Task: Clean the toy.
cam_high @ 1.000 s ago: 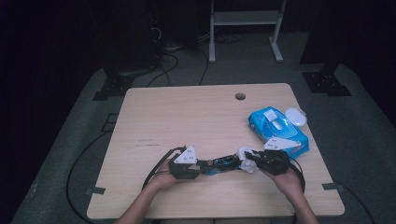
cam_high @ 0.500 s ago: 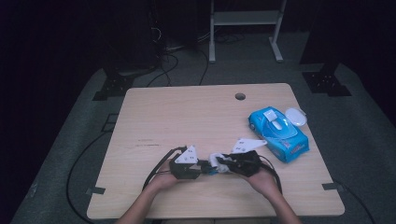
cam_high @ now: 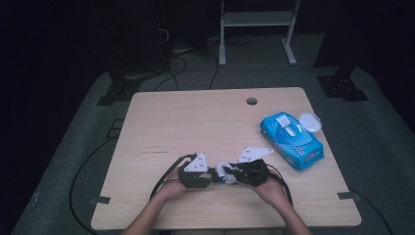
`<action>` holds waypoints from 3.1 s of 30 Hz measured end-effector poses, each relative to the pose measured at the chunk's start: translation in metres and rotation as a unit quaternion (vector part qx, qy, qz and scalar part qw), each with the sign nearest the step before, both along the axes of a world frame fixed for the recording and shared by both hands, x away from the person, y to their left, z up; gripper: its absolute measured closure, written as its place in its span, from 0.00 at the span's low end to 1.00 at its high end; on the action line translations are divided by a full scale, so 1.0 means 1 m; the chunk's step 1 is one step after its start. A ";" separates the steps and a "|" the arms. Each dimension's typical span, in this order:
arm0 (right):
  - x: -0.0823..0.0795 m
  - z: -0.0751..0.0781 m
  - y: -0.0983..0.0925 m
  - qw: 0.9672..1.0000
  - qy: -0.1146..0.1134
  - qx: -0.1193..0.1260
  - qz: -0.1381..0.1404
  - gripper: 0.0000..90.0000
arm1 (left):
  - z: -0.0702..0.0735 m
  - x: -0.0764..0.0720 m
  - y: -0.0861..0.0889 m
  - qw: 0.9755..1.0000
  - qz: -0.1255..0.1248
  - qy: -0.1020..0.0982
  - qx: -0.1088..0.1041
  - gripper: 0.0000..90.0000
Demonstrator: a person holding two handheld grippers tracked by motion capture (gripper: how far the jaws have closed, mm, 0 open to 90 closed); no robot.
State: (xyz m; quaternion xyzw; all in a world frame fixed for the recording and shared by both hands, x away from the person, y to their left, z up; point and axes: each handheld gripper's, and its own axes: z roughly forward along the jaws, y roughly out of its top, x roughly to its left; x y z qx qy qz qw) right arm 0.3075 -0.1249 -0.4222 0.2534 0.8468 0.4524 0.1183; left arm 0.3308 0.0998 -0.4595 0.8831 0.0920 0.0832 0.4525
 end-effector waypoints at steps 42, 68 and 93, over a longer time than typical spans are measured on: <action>0.015 -0.005 -0.054 0.996 0.002 0.003 -0.091 0.94 | 0.001 0.012 0.017 1.000 0.028 0.001 -0.001 0.76; 0.015 -0.005 -0.059 0.997 0.018 0.019 -0.069 0.93 | 0.001 0.015 0.022 1.000 0.027 0.001 -0.003 0.77; 0.035 0.003 -0.055 0.996 0.049 0.003 -0.075 0.93 | 0.001 0.017 0.023 1.000 0.028 0.000 -0.004 0.77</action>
